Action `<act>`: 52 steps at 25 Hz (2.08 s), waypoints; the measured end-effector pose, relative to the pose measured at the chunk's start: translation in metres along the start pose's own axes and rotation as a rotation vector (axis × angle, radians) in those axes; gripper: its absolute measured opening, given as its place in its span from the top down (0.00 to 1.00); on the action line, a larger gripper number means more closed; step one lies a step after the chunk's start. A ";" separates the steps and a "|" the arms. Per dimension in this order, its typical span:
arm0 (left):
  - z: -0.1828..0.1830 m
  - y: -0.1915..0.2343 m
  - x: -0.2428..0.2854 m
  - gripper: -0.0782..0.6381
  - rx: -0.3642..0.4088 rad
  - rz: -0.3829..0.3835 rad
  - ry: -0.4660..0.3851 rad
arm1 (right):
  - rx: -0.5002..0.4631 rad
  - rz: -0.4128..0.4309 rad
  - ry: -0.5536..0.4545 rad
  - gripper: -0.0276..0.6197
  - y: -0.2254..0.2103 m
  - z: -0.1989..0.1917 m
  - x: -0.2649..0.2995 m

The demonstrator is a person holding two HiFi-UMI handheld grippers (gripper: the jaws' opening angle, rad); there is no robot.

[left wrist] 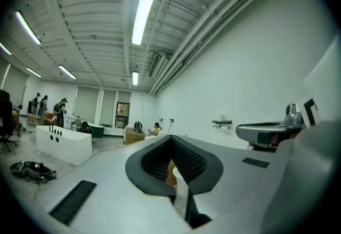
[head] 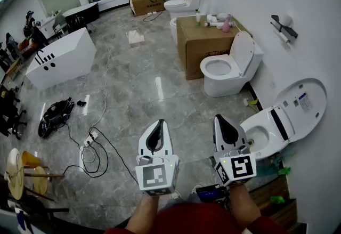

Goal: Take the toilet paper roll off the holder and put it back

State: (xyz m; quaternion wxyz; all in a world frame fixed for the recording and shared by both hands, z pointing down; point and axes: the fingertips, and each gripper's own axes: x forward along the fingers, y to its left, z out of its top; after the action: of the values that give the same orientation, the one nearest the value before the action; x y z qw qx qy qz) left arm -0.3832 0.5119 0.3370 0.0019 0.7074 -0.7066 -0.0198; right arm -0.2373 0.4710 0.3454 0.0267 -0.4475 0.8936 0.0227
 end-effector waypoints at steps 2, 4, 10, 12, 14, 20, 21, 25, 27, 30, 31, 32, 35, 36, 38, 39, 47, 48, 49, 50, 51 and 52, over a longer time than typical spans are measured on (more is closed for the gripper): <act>-0.002 -0.005 0.003 0.87 0.001 0.000 0.003 | -0.001 0.002 0.002 0.93 -0.006 -0.001 -0.001; -0.004 -0.009 0.007 0.87 -0.002 0.000 0.007 | 0.001 -0.001 0.001 0.93 -0.012 -0.001 0.000; -0.005 -0.023 0.029 0.87 -0.007 0.002 0.013 | 0.007 -0.008 -0.002 0.93 -0.036 -0.001 0.007; -0.005 -0.030 0.036 0.87 -0.002 -0.006 0.019 | 0.008 -0.015 -0.003 0.93 -0.045 0.000 0.008; -0.007 -0.039 0.043 0.87 0.003 -0.014 0.023 | -0.001 -0.017 -0.004 0.93 -0.054 -0.001 0.008; -0.007 -0.077 0.066 0.87 -0.007 -0.042 0.015 | -0.004 -0.037 -0.005 0.93 -0.094 -0.002 0.002; -0.007 -0.084 0.069 0.87 -0.012 -0.053 0.011 | -0.001 -0.045 -0.006 0.93 -0.102 -0.002 0.000; -0.006 -0.108 0.085 0.87 -0.041 -0.097 -0.003 | 0.003 -0.084 -0.009 0.93 -0.130 -0.003 -0.004; -0.007 -0.116 0.095 0.87 -0.050 -0.115 -0.004 | 0.009 -0.104 -0.009 0.93 -0.142 -0.004 -0.004; -0.011 -0.123 0.116 0.87 -0.051 -0.143 0.002 | 0.005 -0.137 -0.001 0.93 -0.160 -0.010 0.002; -0.013 -0.124 0.126 0.87 -0.052 -0.150 0.002 | 0.003 -0.147 0.001 0.93 -0.167 -0.012 0.007; -0.014 -0.124 0.137 0.87 -0.055 -0.154 0.004 | 0.002 -0.157 0.003 0.93 -0.173 -0.014 0.013; -0.019 -0.116 0.170 0.87 -0.060 -0.165 0.011 | -0.004 -0.185 0.007 0.93 -0.187 -0.020 0.038; -0.020 -0.111 0.182 0.87 -0.058 -0.175 0.008 | -0.008 -0.192 0.006 0.93 -0.189 -0.021 0.050; -0.020 -0.098 0.206 0.87 -0.053 -0.185 0.005 | -0.008 -0.203 -0.001 0.93 -0.193 -0.021 0.076; -0.020 -0.091 0.219 0.87 -0.050 -0.187 0.004 | -0.005 -0.208 -0.004 0.93 -0.194 -0.021 0.090; -0.014 -0.040 0.318 0.87 -0.059 -0.241 -0.008 | -0.006 -0.267 0.010 0.93 -0.214 -0.025 0.197; -0.014 -0.034 0.329 0.87 -0.060 -0.246 -0.002 | -0.010 -0.277 0.008 0.93 -0.215 -0.025 0.208; -0.015 -0.026 0.339 0.87 -0.060 -0.250 0.005 | -0.012 -0.285 0.005 0.93 -0.216 -0.025 0.219; -0.016 -0.019 0.348 0.87 -0.059 -0.255 0.009 | -0.013 -0.290 0.002 0.93 -0.216 -0.024 0.230; -0.016 -0.013 0.356 0.87 -0.060 -0.262 0.005 | -0.011 -0.293 -0.002 0.93 -0.215 -0.024 0.240; -0.014 -0.007 0.363 0.87 -0.064 -0.271 -0.001 | -0.007 -0.296 -0.007 0.93 -0.215 -0.023 0.249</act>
State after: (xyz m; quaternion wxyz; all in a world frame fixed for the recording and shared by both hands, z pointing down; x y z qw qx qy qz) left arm -0.3754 0.1485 0.3421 0.0211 0.7960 -0.6034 -0.0428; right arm -0.2148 0.1423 0.3480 0.0311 -0.5742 0.8178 0.0233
